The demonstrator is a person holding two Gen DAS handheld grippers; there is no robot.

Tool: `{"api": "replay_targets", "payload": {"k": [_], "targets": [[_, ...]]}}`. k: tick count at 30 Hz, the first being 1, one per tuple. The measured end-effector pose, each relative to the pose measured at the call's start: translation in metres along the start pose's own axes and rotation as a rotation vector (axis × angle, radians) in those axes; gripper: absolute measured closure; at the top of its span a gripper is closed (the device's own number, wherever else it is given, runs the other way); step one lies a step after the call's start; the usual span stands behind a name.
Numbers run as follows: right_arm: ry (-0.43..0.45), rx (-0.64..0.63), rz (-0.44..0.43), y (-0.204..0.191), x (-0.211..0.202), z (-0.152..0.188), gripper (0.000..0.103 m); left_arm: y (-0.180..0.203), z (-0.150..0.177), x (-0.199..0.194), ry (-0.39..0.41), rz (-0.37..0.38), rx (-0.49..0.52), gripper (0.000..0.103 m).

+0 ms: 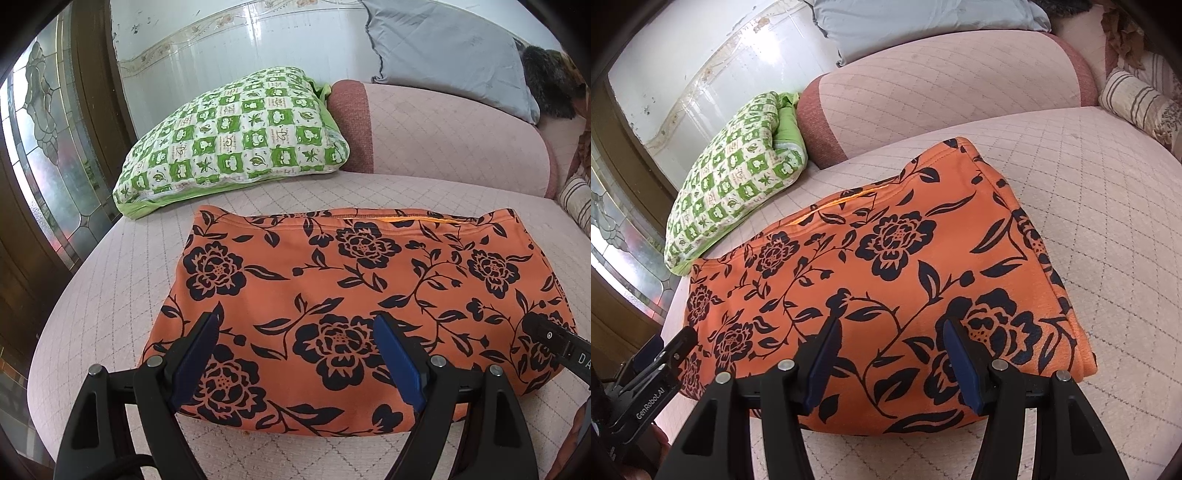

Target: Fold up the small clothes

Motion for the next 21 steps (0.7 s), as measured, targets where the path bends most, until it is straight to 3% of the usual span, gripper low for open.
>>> {"api": "replay_targets", "payload": {"k": [14,16,19,21], "targets": [[-0.025,0.024,0.023,0.008,0.007,-0.002,0.042,-0.002,0.0,0.011,-0.034,-0.002,-0.003,0.017],[-0.054,0.038,0.039,0.012,0.014,-0.003,0.042,-0.003,0.001,0.026,-0.102,-0.01,0.002,0.016],[-0.07,0.042,0.044,0.015,0.021,-0.004,0.042,-0.006,0.01,0.07,-0.309,-0.005,0.002,0.011],[-0.072,0.032,0.05,0.014,0.022,-0.004,0.042,-0.014,0.008,0.07,-0.278,0.013,-0.047,0.005]]}}
Point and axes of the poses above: each gripper's, at about its wrist camera, not at the fingertips, and x roughly the way its jaws point, y to its right, z to its underside, the point moved 2 cm from there along x, roughly the way its jaws point, and after that the axes turned 15 degrees about -y, right-handed, at the moved point
